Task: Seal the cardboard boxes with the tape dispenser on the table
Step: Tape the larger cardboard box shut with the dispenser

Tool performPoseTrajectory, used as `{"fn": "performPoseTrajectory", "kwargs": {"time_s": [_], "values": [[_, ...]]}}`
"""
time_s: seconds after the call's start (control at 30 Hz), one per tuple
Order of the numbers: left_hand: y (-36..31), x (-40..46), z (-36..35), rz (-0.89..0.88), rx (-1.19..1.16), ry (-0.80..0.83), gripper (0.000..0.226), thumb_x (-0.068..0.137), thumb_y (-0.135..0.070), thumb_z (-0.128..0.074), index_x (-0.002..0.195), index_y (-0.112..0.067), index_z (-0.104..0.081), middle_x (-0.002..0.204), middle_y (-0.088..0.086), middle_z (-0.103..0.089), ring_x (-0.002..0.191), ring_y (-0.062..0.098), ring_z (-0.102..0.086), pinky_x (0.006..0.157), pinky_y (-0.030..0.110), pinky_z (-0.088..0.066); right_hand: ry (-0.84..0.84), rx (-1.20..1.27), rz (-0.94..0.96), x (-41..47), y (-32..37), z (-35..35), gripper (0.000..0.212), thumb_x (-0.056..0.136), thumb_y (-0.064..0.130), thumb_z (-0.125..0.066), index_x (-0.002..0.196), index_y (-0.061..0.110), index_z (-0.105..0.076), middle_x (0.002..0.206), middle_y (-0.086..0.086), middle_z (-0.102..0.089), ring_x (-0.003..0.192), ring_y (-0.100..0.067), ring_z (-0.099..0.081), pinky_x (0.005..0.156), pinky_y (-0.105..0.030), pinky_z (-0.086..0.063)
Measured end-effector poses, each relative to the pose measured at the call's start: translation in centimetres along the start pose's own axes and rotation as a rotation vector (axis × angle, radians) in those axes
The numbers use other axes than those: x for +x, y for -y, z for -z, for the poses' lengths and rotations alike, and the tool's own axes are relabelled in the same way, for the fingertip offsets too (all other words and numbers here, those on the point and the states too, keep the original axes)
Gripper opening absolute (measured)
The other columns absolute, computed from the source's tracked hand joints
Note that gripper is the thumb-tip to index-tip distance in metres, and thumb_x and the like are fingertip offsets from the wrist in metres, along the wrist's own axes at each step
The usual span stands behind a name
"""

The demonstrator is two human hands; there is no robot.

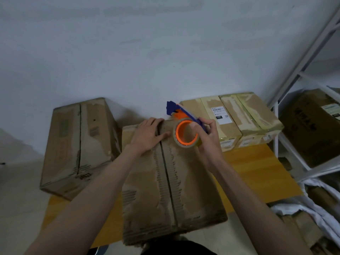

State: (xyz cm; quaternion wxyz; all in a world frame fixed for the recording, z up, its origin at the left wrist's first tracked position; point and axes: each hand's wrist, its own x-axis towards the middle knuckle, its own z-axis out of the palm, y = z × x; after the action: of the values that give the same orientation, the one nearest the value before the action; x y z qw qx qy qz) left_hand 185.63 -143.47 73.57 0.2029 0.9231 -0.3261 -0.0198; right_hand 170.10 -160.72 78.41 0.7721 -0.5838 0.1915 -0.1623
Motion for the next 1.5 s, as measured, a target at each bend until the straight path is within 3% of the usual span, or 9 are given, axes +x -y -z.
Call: {"fn": "performPoseTrajectory", "kwargs": {"time_s": [0.3, 0.5, 0.7, 0.9, 0.97, 1.1, 1.27, 1.37, 1.5], "values": [[-1.0, -1.0, -1.0, -0.077, 0.027, -0.026, 0.063, 0.096, -0.061, -0.042, 0.146, -0.023, -0.043, 0.137, 0.001, -0.052, 0.127, 0.021, -0.048, 0.106, 0.037, -0.038, 0.039, 0.209, -0.126, 0.1, -1.4, 1.4, 0.053, 0.089, 0.025, -0.068, 0.138, 0.013, -0.053, 0.134, -0.013, -0.062, 0.121, -0.026, -0.064, 0.098, -0.037, -0.053], [-0.5, -0.7, -1.4, -0.084, 0.016, 0.012, 0.064, 0.097, -0.067, -0.039, 0.147, -0.027, -0.04, 0.144, -0.001, -0.048, 0.132, 0.02, -0.044, 0.112, 0.038, -0.035, 0.074, -0.071, -0.173, 0.3, -0.5, 3.2, 0.038, 0.099, 0.016, -0.059, 0.136, 0.019, -0.057, 0.13, -0.006, -0.065, 0.115, -0.02, -0.065, 0.091, -0.033, -0.054], [-0.2, -0.7, -1.2, -0.131, -0.014, 0.023, 0.064, 0.097, -0.067, -0.04, 0.148, -0.028, -0.038, 0.145, -0.002, -0.046, 0.133, 0.02, -0.041, 0.113, 0.037, -0.032, 0.133, -0.343, -0.204, -0.3, 1.2, 3.7, 0.029, 0.096, 0.001, -0.053, 0.122, 0.01, -0.062, 0.106, -0.005, -0.067, 0.096, -0.017, -0.065, 0.074, -0.024, -0.054], [0.2, -0.3, -1.6, -0.148, -0.053, -0.025, 0.061, 0.097, -0.061, -0.046, 0.147, -0.025, -0.043, 0.141, 0.0, -0.05, 0.129, 0.021, -0.045, 0.11, 0.036, -0.034, 0.178, -0.378, -0.198, -0.3, 1.6, 2.4, 0.034, 0.094, -0.002, -0.054, 0.123, 0.015, -0.061, 0.108, -0.006, -0.067, 0.095, -0.018, -0.066, 0.078, -0.03, -0.053], [0.0, -0.1, -1.4, -0.126, -0.166, -0.03, 0.053, 0.099, -0.053, -0.05, 0.144, -0.025, -0.048, 0.138, -0.001, -0.054, 0.126, 0.02, -0.049, 0.107, 0.035, -0.038, 0.193, -0.385, -0.188, -0.1, 1.5, 1.8, 0.036, 0.093, 0.0, -0.057, 0.127, 0.014, -0.06, 0.111, -0.009, -0.066, 0.098, -0.02, -0.066, 0.08, -0.032, -0.053], [-0.5, 0.1, 1.8, 0.103, -0.776, -0.051, 0.029, 0.103, -0.034, -0.053, 0.13, -0.024, -0.059, 0.131, -0.005, -0.06, 0.122, 0.009, -0.055, 0.1, 0.024, -0.044, 0.221, -0.413, -0.148, 0.0, 1.3, 0.9, 0.04, 0.092, 0.001, -0.058, 0.128, 0.018, -0.06, 0.117, -0.012, -0.067, 0.106, -0.025, -0.065, 0.086, -0.034, -0.054], [0.1, -2.0, 7.4, 0.313, -1.052, -0.146, 0.026, 0.103, -0.033, -0.053, 0.103, -0.016, -0.073, 0.099, -0.001, -0.075, 0.089, 0.006, -0.07, 0.079, 0.02, -0.056, 0.288, -0.568, 0.064, -0.3, 2.0, -0.5, 0.046, 0.084, 0.013, -0.061, 0.128, 0.024, -0.056, 0.11, -0.01, -0.063, 0.103, -0.032, -0.058, 0.084, -0.038, -0.051], [-0.1, -3.7, 9.8, 0.353, -1.168, -0.12, 0.031, 0.101, -0.033, -0.058, 0.103, -0.007, -0.074, 0.094, 0.009, -0.075, 0.082, 0.014, -0.07, 0.07, 0.018, -0.057, 0.339, -0.635, 0.13, -0.1, 2.4, -1.4, 0.054, 0.079, 0.011, -0.063, 0.13, 0.024, -0.052, 0.116, -0.005, -0.062, 0.103, -0.027, -0.059, 0.084, -0.037, -0.052], [-0.1, -5.0, 11.9, 0.364, -1.192, -0.129, 0.032, 0.095, -0.037, -0.065, 0.102, -0.007, -0.075, 0.092, 0.008, -0.076, 0.083, 0.016, -0.072, 0.072, 0.02, -0.058, 0.363, -0.712, 0.195, -0.1, 2.7, -2.5, 0.065, 0.072, 0.035, -0.068, 0.133, 0.025, -0.048, 0.121, 0.008, -0.06, 0.109, -0.013, -0.061, 0.085, -0.025, -0.054]]}}
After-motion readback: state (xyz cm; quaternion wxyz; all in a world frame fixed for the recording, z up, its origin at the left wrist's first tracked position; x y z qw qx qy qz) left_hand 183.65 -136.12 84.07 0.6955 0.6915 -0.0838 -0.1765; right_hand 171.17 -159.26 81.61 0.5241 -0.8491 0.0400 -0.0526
